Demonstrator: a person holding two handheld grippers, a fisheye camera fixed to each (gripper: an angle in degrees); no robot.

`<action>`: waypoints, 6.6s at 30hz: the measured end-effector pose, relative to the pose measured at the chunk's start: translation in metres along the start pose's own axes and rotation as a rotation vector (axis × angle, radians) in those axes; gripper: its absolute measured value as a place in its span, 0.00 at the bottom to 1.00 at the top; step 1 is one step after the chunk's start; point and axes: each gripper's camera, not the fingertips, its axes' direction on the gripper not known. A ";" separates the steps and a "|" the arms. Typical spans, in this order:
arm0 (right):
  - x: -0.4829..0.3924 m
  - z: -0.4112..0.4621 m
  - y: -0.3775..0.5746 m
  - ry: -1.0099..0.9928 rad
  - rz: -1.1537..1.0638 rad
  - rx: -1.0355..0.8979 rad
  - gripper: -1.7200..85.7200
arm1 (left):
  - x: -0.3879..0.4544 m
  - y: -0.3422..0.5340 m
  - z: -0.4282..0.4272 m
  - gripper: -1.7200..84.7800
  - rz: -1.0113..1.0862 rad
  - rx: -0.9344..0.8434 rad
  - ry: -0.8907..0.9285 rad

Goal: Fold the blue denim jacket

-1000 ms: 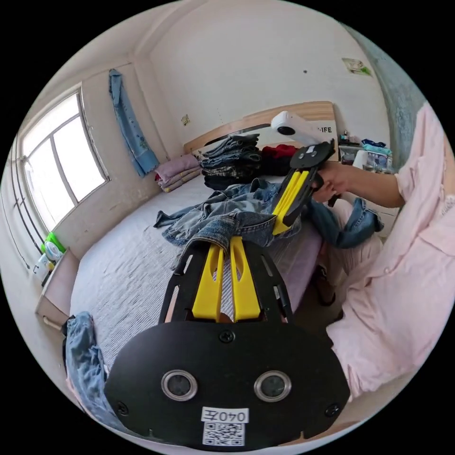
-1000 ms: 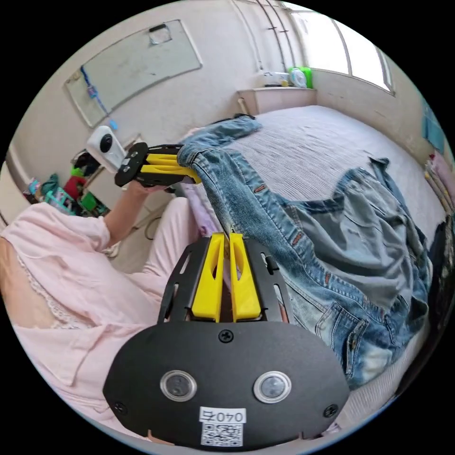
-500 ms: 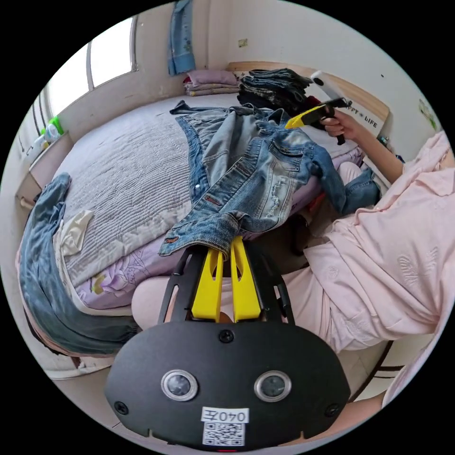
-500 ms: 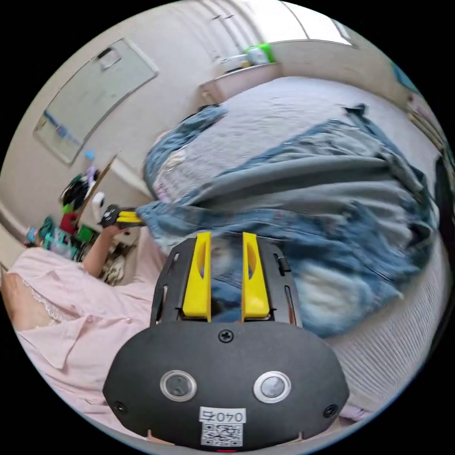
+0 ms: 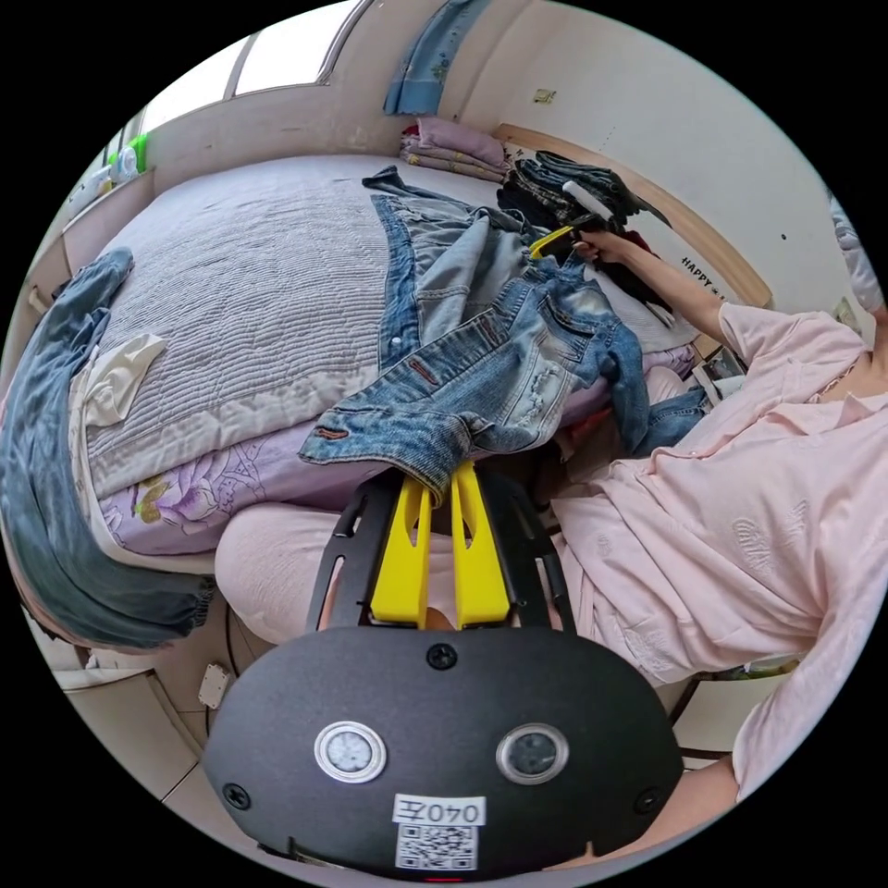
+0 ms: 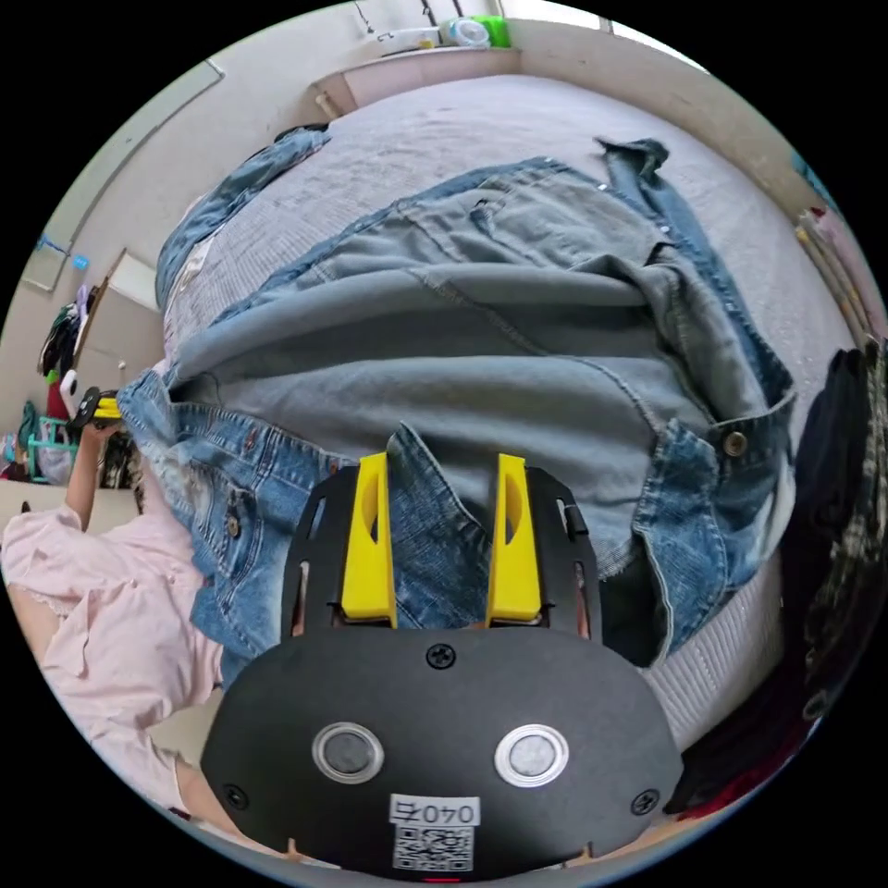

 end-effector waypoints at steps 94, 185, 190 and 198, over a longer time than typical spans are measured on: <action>-0.255 -0.065 0.190 0.275 0.179 0.374 0.01 | 0.133 -0.404 0.062 0.03 0.069 0.086 -0.350; -0.098 -0.038 0.084 0.518 0.403 0.289 0.19 | 0.244 -0.487 0.188 0.01 0.326 -0.027 -0.810; -0.088 -0.013 0.078 0.510 0.389 0.242 0.08 | 0.211 -0.545 0.181 0.01 0.307 0.043 -0.755; -0.071 0.006 0.136 0.447 0.419 0.339 0.02 | 0.099 -0.709 0.194 0.03 0.153 0.156 -0.422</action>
